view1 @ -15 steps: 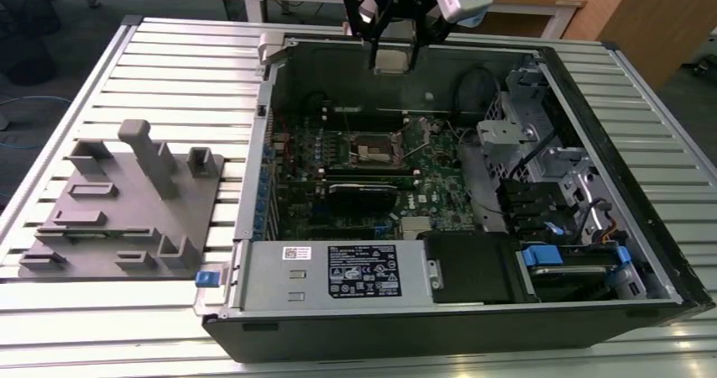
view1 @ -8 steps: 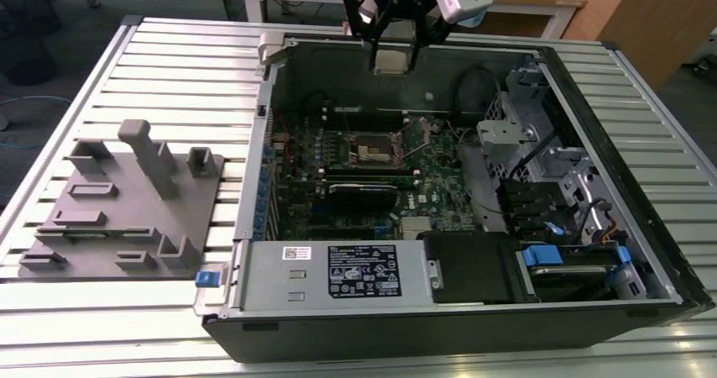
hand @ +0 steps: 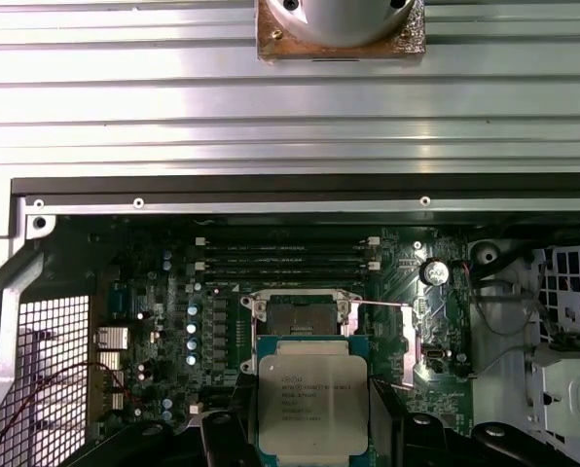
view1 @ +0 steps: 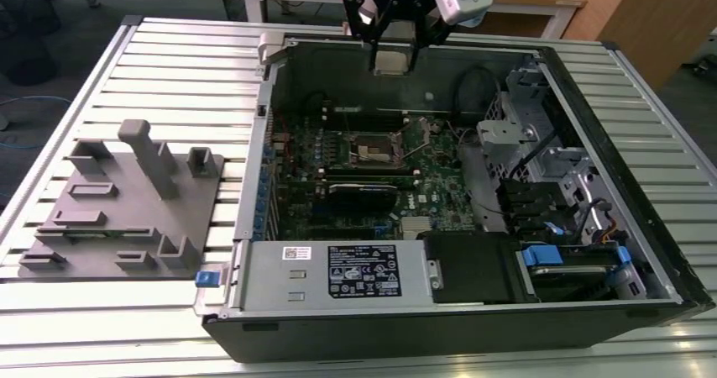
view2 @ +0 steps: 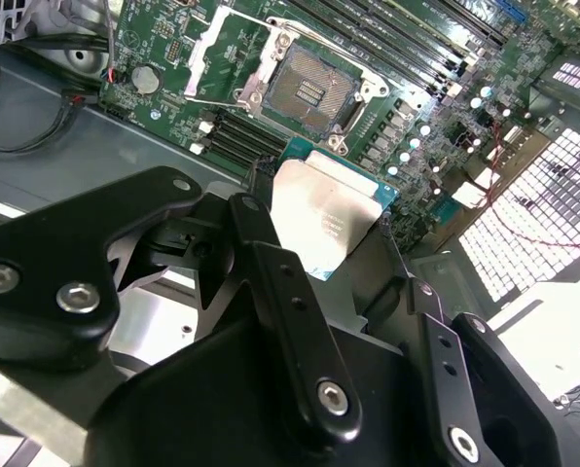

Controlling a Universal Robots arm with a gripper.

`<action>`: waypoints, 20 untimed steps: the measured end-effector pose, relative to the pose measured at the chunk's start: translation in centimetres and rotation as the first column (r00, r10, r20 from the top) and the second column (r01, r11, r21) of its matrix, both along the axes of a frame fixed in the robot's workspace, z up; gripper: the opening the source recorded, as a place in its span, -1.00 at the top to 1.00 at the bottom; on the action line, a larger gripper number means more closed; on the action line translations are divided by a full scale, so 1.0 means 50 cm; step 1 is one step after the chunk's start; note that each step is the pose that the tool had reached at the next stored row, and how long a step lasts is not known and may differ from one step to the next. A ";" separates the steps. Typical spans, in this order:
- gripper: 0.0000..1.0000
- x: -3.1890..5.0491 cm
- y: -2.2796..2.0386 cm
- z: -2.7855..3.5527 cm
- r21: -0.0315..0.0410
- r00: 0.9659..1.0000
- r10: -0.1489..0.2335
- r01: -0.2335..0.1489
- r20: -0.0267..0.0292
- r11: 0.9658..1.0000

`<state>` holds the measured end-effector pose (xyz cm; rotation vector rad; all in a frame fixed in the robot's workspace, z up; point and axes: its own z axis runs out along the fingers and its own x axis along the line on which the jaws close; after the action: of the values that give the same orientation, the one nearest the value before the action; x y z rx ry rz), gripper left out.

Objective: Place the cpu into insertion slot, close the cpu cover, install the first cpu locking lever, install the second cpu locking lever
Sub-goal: 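Place the cpu into insertion slot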

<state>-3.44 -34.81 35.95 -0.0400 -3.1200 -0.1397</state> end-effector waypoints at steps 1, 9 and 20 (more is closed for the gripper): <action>-0.08 0.000 0.0000 0.000 0.000 1.000 0.000 0.000 0.000 1.000; -0.08 0.000 0.0000 -0.002 0.000 1.000 0.000 0.000 0.000 1.000; -0.08 0.000 0.0001 -0.008 0.001 1.000 0.000 0.000 0.000 1.000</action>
<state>-3.44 -34.81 35.54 -0.0400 -3.1201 -0.1411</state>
